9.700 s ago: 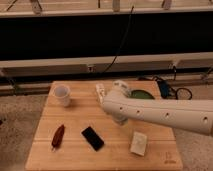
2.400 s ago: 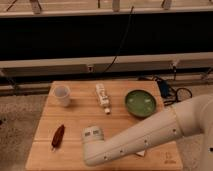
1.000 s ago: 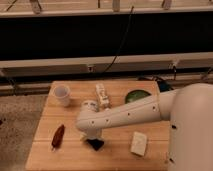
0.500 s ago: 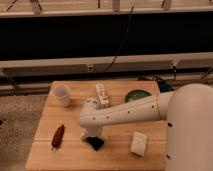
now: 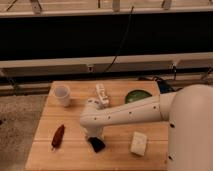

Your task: Place the eraser on the white sponge

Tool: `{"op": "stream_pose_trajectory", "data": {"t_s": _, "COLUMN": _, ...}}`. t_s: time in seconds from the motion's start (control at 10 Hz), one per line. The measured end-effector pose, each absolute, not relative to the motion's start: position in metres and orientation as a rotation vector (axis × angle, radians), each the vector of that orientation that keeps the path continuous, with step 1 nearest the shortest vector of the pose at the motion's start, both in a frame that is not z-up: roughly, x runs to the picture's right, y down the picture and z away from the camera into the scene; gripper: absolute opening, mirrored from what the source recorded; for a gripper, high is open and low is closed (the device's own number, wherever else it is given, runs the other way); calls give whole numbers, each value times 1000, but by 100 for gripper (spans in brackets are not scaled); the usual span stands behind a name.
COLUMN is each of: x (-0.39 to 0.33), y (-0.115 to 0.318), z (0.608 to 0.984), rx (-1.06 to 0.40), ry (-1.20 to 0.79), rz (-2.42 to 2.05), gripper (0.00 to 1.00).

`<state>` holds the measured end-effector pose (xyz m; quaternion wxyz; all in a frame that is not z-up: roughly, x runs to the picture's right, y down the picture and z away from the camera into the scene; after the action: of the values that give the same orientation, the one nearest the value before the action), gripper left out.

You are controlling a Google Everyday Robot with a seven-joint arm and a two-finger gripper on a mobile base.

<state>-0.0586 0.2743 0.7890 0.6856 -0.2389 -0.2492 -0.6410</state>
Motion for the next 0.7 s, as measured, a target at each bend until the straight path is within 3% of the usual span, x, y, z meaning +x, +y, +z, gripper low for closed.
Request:
{"op": "stream_pose_trajectory", "data": {"t_s": 0.3, "x": -61, "y": 270, "z": 793, "rx": -521, "ry": -552, "rz": -1430, "gripper": 0}}
{"op": "stream_pose_trajectory", "data": {"t_s": 0.7, "x": -49, "y": 255, "z": 778, "rx": -517, "ry": -538, "rz": -1424, "gripper": 0}}
